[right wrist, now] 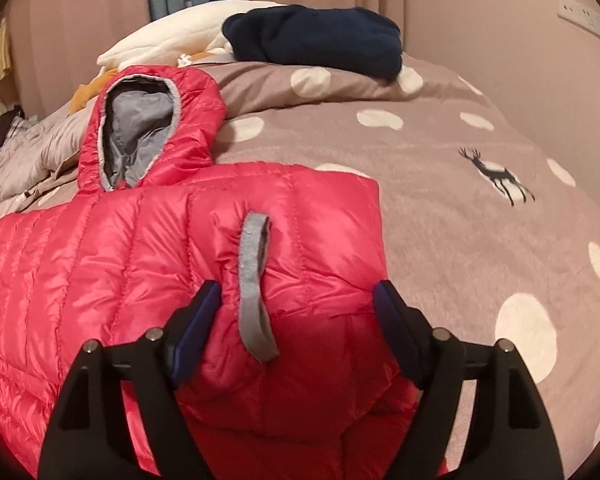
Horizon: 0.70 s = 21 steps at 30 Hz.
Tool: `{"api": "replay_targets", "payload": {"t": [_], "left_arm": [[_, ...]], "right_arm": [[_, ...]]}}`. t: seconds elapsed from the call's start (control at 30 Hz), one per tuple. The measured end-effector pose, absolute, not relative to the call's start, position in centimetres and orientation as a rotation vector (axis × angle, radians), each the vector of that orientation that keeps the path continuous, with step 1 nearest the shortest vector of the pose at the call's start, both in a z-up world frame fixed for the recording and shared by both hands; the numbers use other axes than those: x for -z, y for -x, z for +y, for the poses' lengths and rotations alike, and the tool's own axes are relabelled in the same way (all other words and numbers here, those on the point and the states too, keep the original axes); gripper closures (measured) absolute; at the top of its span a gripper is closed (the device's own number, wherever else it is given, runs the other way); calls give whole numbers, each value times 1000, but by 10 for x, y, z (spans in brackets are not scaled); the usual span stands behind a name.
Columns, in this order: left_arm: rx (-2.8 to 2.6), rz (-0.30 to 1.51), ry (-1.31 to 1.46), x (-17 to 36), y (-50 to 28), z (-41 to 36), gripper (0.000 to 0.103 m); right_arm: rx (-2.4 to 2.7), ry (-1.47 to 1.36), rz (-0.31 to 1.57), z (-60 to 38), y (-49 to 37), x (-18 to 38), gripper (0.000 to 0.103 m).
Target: Fold large clothes
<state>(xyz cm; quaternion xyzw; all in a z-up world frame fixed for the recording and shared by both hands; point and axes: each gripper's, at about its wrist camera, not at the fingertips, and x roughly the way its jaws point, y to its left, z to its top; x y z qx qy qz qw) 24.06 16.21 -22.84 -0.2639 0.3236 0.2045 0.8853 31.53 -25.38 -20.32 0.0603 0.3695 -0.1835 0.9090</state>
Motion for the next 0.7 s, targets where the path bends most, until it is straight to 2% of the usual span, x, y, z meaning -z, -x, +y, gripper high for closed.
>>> {"api": "replay_targets", "payload": {"t": [0.27,0.43,0.47,0.53,0.57,0.63,0.7], "left_arm": [[-406,650,578,217,-246,158,8],[-328,505,438,181,-242,130,10],[-301,466,421,174,-240,123,12],[-246,437,399,166,-240,111,25],[-221,438,378,164,-243,103,28],[-190,470,349,165,-249,92,42],[-143,514,346,169,-257,84,46]], "right_arm": [[445,-168,746,-259,-307,187,21],[385,-181,680,-251,-294,158,24],[367,-169,664,-247,-292,154,25],[316,-144,631,-236,-290,142,25],[302,-134,621,-231,-288,138,26],[272,-108,597,-223,-286,128,26],[281,-105,575,-223,-283,120,25]]}}
